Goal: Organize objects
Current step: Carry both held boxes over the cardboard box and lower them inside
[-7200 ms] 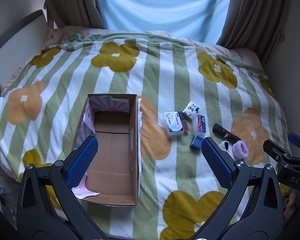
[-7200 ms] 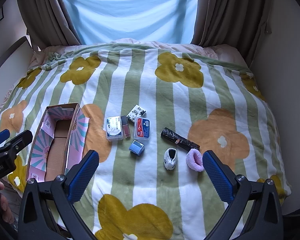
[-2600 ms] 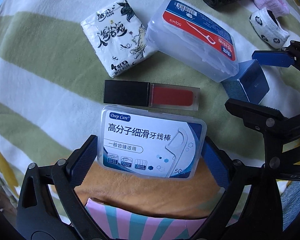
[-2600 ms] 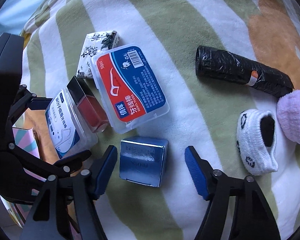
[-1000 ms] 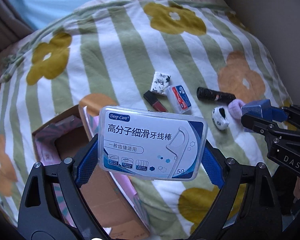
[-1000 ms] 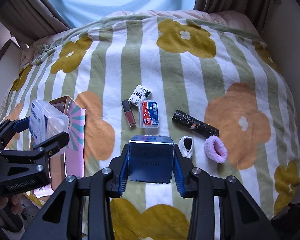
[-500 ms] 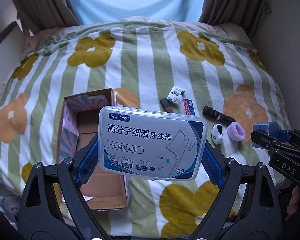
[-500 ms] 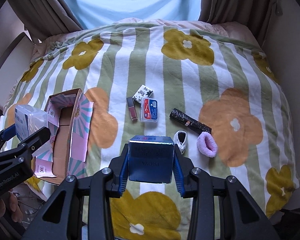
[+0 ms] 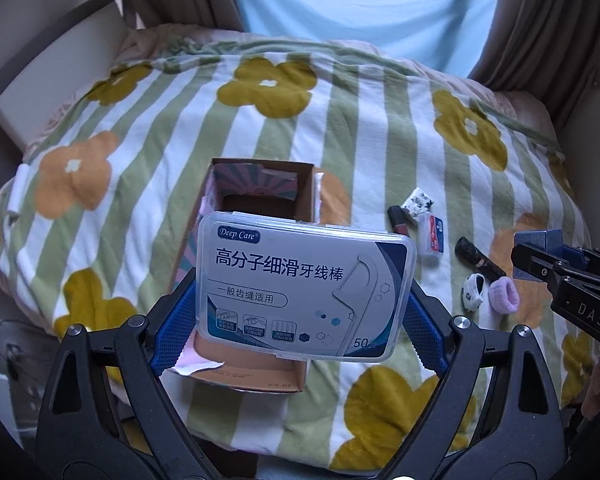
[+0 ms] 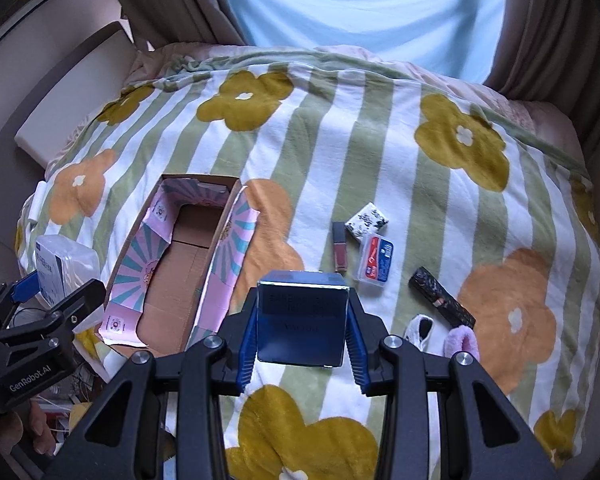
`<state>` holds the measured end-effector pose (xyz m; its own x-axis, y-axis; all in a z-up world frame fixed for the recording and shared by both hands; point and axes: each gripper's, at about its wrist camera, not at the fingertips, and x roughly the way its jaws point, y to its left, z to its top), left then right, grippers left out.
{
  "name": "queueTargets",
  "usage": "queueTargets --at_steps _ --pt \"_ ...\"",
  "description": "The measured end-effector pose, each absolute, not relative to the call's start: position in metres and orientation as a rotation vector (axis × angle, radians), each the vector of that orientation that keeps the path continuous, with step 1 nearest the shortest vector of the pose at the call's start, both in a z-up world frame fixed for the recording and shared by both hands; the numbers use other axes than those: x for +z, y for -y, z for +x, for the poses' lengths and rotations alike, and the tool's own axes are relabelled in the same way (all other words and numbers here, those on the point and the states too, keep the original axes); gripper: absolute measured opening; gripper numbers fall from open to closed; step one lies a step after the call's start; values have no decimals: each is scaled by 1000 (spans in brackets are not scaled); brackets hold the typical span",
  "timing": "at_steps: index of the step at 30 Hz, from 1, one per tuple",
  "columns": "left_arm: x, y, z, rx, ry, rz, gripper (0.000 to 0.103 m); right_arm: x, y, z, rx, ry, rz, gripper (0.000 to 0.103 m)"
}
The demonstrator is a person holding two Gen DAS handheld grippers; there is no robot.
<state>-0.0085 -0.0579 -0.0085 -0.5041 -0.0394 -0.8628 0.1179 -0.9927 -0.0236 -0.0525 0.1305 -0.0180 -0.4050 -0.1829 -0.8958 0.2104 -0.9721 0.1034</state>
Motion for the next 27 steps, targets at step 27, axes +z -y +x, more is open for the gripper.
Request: queueTargets --at_steps 27 --pt "-161 157 -31 -2217 -412 1662 90 -168 85 -166 -1879 -500 1530 36"
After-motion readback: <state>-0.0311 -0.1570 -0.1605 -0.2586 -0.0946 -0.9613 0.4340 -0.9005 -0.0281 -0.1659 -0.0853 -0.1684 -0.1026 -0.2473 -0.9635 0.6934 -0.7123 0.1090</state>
